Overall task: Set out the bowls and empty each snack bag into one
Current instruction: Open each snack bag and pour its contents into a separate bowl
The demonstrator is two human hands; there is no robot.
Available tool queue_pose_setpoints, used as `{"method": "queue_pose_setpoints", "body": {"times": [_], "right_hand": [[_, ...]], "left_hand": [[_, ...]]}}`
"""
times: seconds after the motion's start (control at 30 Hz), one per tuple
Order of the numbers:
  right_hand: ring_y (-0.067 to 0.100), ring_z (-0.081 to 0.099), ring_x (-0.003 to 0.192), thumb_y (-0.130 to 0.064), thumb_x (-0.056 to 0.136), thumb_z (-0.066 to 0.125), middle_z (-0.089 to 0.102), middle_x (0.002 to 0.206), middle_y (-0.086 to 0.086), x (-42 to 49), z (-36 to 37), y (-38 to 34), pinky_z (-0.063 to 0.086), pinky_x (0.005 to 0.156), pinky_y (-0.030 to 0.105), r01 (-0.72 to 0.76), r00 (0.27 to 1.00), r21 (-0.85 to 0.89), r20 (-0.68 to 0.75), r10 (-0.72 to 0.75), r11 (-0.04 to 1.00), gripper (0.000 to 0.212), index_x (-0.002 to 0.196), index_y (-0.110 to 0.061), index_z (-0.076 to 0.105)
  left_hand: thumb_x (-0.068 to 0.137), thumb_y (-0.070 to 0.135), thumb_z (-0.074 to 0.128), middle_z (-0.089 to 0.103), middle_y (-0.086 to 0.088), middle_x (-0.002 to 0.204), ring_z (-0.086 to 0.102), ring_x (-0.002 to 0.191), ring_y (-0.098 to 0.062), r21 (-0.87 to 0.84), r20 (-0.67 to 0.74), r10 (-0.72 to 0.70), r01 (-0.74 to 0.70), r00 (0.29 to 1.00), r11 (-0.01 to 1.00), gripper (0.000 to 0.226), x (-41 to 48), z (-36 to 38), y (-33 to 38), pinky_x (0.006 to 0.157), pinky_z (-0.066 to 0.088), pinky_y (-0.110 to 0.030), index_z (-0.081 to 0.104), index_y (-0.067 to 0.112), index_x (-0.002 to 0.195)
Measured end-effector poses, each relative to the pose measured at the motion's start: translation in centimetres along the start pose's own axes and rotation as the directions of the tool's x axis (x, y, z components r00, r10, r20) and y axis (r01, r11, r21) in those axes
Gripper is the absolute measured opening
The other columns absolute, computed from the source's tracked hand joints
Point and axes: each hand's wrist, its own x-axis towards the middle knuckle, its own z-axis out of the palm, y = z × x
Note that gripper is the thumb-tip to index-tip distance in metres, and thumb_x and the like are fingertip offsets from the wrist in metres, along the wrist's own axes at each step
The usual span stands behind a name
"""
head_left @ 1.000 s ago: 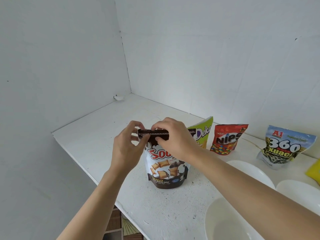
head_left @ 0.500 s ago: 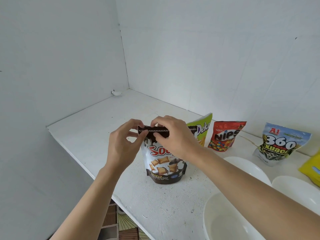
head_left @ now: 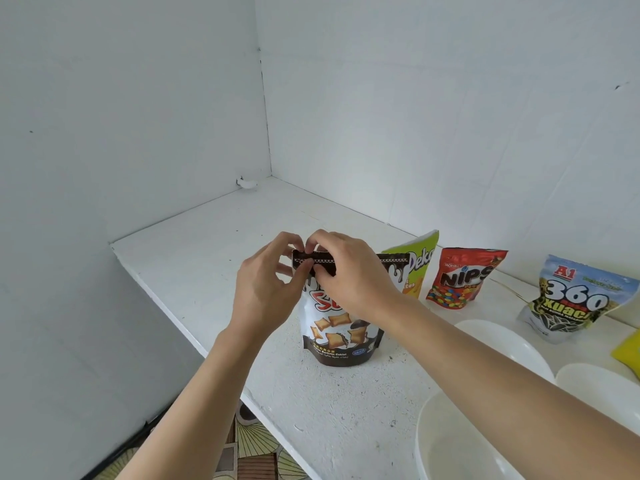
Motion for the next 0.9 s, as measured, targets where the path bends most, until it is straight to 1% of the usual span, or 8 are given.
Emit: {"method": "queue_pose_setpoints", "body": {"times": [0.1, 0.2, 0.43, 0.47, 0.57, 0.63, 0.77, 0.9], "right_hand": [[0.022, 0.068, 0.083, -0.012, 0.089, 0.065, 0.072, 0.096, -0.003, 0.0, 0.0, 0.1, 0.056, 0.08, 0.043, -0.029, 1.0, 0.034, -0.011, 0.03, 0.999, 0.021, 0.107, -0.022, 0.06], [0.021, 0.068, 0.079, -0.012, 0.089, 0.065, 0.072, 0.09, -0.004, 0.1, 0.1, 0.3, 0.056, 0.077, 0.042, -0.044, 0.999, 0.071, -0.011, 0.045, 0.997, 0.02, 0.104, -0.024, 0.061], [0.018, 0.066, 0.079, -0.011, 0.088, 0.065, 0.071, 0.087, -0.007, 0.0, -0.2, 0.1, 0.055, 0.077, 0.04, -0.032, 0.999, 0.074, -0.005, 0.032, 0.997, 0.023, 0.103, -0.027, 0.061], [0.018, 0.066, 0.08, -0.01, 0.088, 0.064, 0.071, 0.087, -0.007, 0.0, -0.2, 0.1, 0.055, 0.077, 0.04, -0.031, 1.0, 0.074, -0.003, 0.031, 0.997, 0.023, 0.103, -0.027, 0.06], [0.018, 0.066, 0.081, -0.009, 0.088, 0.063, 0.07, 0.087, -0.007, 0.1, -0.3, 0.1, 0.055, 0.077, 0.04, -0.026, 1.0, 0.072, -0.001, 0.026, 0.997, 0.025, 0.104, -0.028, 0.059], [0.019, 0.066, 0.082, -0.01, 0.089, 0.062, 0.07, 0.088, -0.006, 0.0, -0.4, 0.1, 0.055, 0.077, 0.04, -0.028, 1.0, 0.069, 0.005, 0.027, 0.997, 0.026, 0.106, -0.029, 0.058], [0.02, 0.066, 0.081, -0.011, 0.09, 0.061, 0.071, 0.091, -0.006, 0.2, -0.4, 0.2, 0.054, 0.078, 0.04, -0.023, 0.999, 0.06, 0.024, 0.021, 0.998, 0.023, 0.102, -0.03, 0.057], [0.018, 0.058, 0.075, -0.009, 0.091, 0.057, 0.067, 0.09, -0.007, 0.5, -0.3, 0.4, 0.045, 0.077, 0.036, -0.04, 0.998, 0.053, 0.053, 0.037, 0.998, 0.019, 0.1, -0.026, 0.057]], "left_hand": [[0.092, 0.025, 0.073, 0.072, 0.013, 0.092, 0.071, 0.076, -0.003, -0.013, 0.049, -0.032, 0.033, 0.998, 0.999, 0.018, 0.2, -0.3, 0.2, 0.07, 0.06, -0.038, 0.06, 0.031, 0.102], [0.092, 0.024, 0.072, 0.072, 0.012, 0.091, 0.071, 0.077, -0.004, -0.024, 0.074, -0.046, 0.048, 0.996, 0.999, 0.017, 0.2, -0.5, 0.3, 0.072, 0.059, -0.035, 0.059, 0.031, 0.101], [0.093, 0.022, 0.072, 0.072, 0.012, 0.09, 0.069, 0.079, -0.003, -0.04, 0.103, -0.061, 0.066, 0.993, 0.997, 0.017, 0.4, -0.5, 0.3, 0.065, 0.049, -0.013, 0.058, 0.027, 0.101], [0.093, 0.022, 0.071, 0.071, 0.012, 0.09, 0.069, 0.079, -0.003, -0.042, 0.109, -0.059, 0.064, 0.992, 0.997, 0.017, 0.5, -0.5, 0.2, 0.065, 0.048, -0.011, 0.057, 0.026, 0.101], [0.095, 0.02, 0.071, 0.071, 0.015, 0.093, 0.07, 0.08, -0.004, -0.038, 0.147, -0.04, 0.046, 0.988, 0.998, 0.016, 0.8, -0.8, 0.1, 0.066, 0.049, -0.01, 0.057, 0.024, 0.102], [0.095, 0.02, 0.071, 0.069, 0.018, 0.094, 0.07, 0.08, -0.003, -0.014, 0.168, -0.024, 0.027, 0.985, 1.0, 0.016, 1.1, -1.0, 0.0, 0.067, 0.052, -0.013, 0.057, 0.024, 0.103], [0.095, 0.019, 0.071, 0.07, 0.017, 0.094, 0.069, 0.081, -0.002, -0.009, 0.168, -0.012, 0.014, 0.986, 1.0, 0.014, 1.3, -0.9, -0.2, 0.07, 0.052, -0.012, 0.06, 0.023, 0.103], [0.094, 0.013, 0.07, 0.071, 0.017, 0.092, 0.068, 0.082, -0.006, -0.038, 0.12, 0.007, -0.002, 0.993, 0.999, 0.014, 0.9, -0.4, -0.3, 0.072, 0.051, -0.013, 0.063, 0.022, 0.101]]}}
